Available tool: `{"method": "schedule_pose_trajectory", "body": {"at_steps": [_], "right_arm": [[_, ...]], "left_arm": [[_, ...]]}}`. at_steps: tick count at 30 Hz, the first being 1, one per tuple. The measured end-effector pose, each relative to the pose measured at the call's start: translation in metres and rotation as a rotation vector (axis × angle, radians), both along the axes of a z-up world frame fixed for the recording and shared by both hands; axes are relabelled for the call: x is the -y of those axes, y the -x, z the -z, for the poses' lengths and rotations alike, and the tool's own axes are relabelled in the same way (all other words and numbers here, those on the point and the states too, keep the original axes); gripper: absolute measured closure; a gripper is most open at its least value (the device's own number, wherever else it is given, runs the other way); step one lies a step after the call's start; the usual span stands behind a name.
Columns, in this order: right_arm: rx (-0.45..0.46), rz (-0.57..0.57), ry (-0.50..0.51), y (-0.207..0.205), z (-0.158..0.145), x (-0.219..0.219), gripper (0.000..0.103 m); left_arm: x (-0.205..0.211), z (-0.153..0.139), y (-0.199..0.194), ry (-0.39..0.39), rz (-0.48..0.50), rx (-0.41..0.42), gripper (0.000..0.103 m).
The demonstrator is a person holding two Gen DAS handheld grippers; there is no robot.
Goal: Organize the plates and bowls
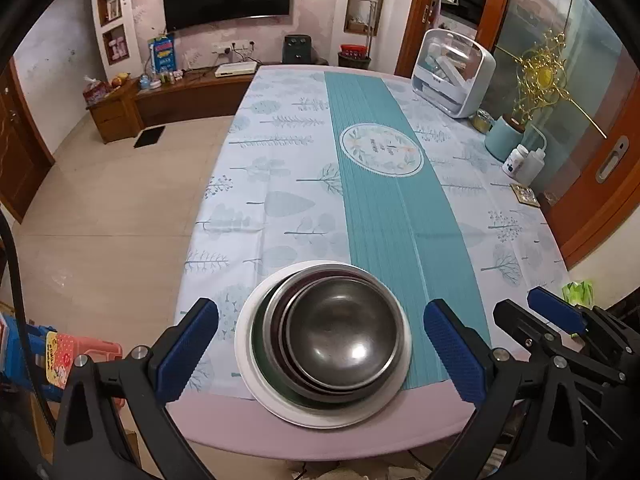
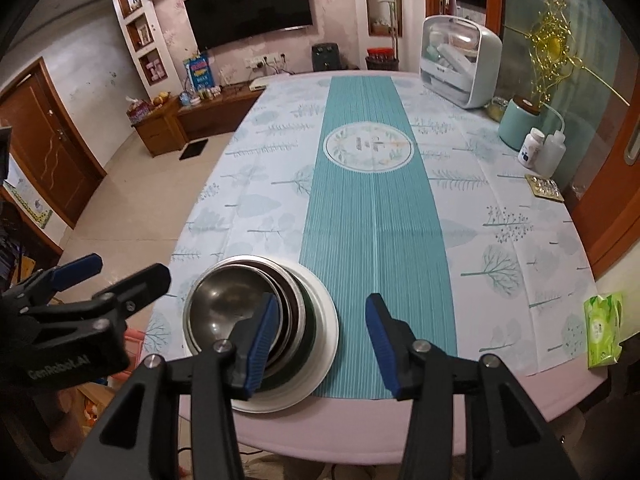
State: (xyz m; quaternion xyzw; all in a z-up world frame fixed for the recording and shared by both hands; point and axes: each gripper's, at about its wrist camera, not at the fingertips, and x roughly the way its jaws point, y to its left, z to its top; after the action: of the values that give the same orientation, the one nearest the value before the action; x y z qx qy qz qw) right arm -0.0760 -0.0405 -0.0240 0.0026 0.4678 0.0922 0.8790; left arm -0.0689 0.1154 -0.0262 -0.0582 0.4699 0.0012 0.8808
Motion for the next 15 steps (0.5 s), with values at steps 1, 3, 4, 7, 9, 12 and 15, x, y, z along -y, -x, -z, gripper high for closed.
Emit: {"method": "schedule_pose_trajectory", "body": {"at_steps": [1, 3, 4, 7, 9, 12, 15], "right_arm": [[0.009, -0.003, 0.002, 0.003, -0.003, 0.002, 0.057], [0.025, -0.01, 0.008, 0.006, -0.009, 0.006, 0.057], [0.031, -0.011, 0.011, 0.008, -0.011, 0.007, 0.057], [0.056, -0.009, 0.018, 0.014, -0.018, 0.014, 0.057], [0.065, -0.007, 0.013, 0.018, -0.022, 0.018, 0.057], [0.07, -0.006, 0.007, 0.023, -0.025, 0.022, 0.057], [0.087, -0.007, 0.015, 0.027, -0.029, 0.024, 0.057]], "left_arm": [[0.003, -0.002, 0.003, -0.001, -0.002, 0.003, 0.001], [0.01, -0.006, 0.01, -0.013, -0.009, 0.009, 0.001], [0.013, -0.008, 0.012, -0.018, -0.009, 0.011, 0.001], [0.023, -0.013, 0.021, -0.043, -0.01, 0.03, 0.001], [0.028, -0.018, 0.025, -0.054, -0.01, 0.041, 0.001], [0.033, -0.025, 0.033, -0.068, -0.02, 0.054, 0.001], [0.036, -0.029, 0.039, -0.08, -0.028, 0.068, 0.001]]}}
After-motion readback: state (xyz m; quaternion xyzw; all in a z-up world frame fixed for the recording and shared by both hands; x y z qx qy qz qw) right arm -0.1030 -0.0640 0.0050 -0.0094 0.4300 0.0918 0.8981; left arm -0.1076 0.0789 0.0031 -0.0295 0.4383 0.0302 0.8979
